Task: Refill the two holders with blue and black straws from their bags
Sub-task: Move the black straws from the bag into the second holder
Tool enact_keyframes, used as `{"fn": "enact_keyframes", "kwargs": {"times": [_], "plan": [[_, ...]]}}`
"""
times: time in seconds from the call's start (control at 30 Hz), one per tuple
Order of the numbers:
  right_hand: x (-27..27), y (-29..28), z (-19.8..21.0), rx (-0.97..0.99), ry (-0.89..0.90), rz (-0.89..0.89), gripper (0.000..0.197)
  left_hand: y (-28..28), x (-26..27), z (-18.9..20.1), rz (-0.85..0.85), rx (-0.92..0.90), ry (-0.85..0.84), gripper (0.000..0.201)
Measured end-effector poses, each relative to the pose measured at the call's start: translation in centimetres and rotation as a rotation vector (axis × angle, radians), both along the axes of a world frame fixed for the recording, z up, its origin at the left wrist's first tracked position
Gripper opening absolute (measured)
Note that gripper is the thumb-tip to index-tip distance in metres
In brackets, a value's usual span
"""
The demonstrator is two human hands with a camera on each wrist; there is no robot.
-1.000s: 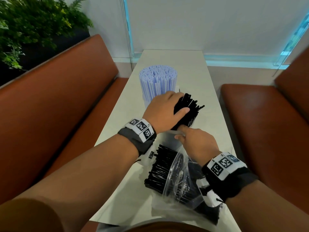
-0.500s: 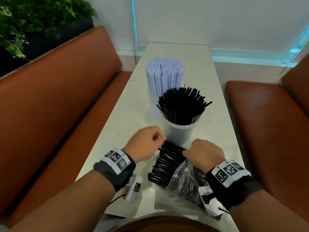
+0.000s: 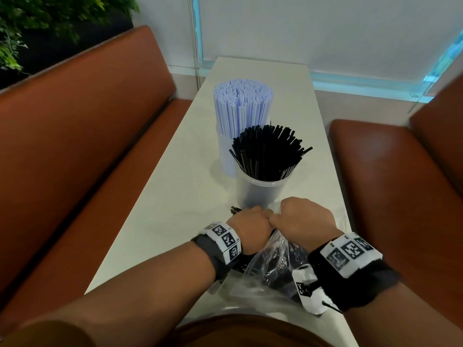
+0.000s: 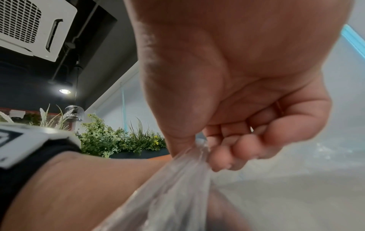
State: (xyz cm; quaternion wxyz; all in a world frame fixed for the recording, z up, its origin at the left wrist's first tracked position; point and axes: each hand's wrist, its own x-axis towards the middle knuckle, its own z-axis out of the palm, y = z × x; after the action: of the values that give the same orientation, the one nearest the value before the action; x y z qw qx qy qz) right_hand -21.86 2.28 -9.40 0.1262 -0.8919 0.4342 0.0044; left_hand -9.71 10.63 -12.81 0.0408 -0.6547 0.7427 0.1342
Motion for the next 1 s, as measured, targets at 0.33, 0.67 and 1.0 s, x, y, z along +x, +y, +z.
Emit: {"fn": "enact_keyframes", "kwargs": {"times": [0.33,0.67,1.0], "plan": [[-0.8,-0.6,-0.4,-0.011,-0.108,-0.057,0.023,0.7,2.1,0.7,0.02,-0.229,-0.124,0.034],[-0.9,-1.2,-1.9,0.05,-0.161,-0.065,0.02,7.4,10.5,0.9,0.313,-0.168,-0.083,0.024],[1.6,4.3,2.4,0.353,-0.987,0.142,0.035,7.9,6.1,1.9,0.419,-0.357,0.27,0.032]]}}
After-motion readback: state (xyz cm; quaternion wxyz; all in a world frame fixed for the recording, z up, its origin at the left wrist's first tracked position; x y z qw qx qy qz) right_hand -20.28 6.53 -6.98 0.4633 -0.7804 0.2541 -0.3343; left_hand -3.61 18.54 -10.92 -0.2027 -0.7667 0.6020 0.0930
